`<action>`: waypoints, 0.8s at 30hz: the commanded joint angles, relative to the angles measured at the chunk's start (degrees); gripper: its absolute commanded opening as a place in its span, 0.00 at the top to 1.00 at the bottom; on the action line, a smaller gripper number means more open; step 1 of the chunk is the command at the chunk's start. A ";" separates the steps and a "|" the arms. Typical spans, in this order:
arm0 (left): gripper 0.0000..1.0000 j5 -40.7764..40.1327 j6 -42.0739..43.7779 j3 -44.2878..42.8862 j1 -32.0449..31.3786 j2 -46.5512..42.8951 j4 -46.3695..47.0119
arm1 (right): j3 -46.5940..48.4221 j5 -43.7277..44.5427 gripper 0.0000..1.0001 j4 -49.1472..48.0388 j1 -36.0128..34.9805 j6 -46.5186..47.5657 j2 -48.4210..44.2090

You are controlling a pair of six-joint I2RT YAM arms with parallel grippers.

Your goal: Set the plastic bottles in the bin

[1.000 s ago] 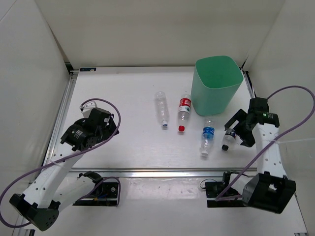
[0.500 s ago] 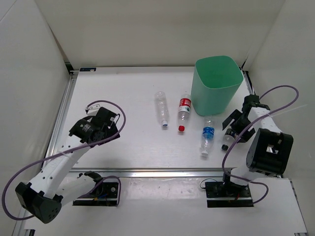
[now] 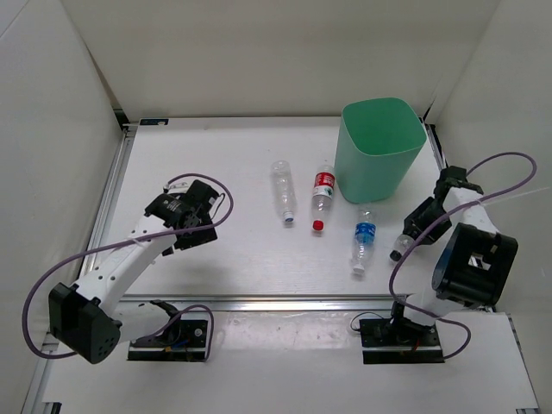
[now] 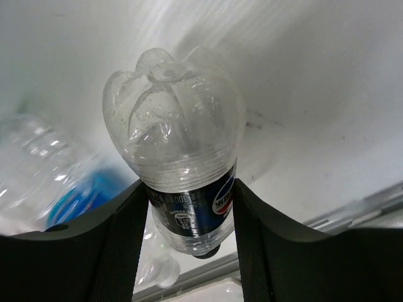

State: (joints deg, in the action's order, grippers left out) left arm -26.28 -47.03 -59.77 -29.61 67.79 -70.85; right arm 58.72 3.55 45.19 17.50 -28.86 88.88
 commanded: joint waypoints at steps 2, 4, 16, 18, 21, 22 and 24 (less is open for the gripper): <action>0.01 -2.19 -1.05 -4.30 -0.28 0.14 0.71 | 8.93 -0.65 0.68 11.55 0.08 -2.59 -10.82; 0.01 -2.72 -1.05 -6.40 -0.28 0.68 0.71 | 16.31 -2.31 0.68 13.51 -1.15 -5.14 -14.42; 0.01 -2.11 3.34 -8.97 -0.28 -0.89 7.56 | 74.58 -9.44 0.61 8.60 -11.34 -6.56 7.07; 0.01 -1.31 5.19 -7.64 -0.28 -1.43 10.81 | 79.44 -7.00 0.55 8.60 -13.27 -6.56 12.53; 0.01 -1.84 4.67 -8.96 -0.28 -1.43 8.63 | 76.12 -6.36 0.39 7.03 -13.89 -6.56 13.51; 0.01 -1.84 4.66 -9.57 -0.28 -1.43 8.01 | 72.36 -6.97 0.33 5.45 -13.89 -6.56 13.51; 0.01 -1.84 4.13 -9.58 -0.28 -1.43 7.48 | 70.14 -8.29 0.05 4.91 -13.89 -5.94 12.29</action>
State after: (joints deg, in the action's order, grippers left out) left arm -27.62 -43.31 -67.88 -29.61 67.75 -63.37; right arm 131.02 -3.90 50.63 3.46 -35.90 102.67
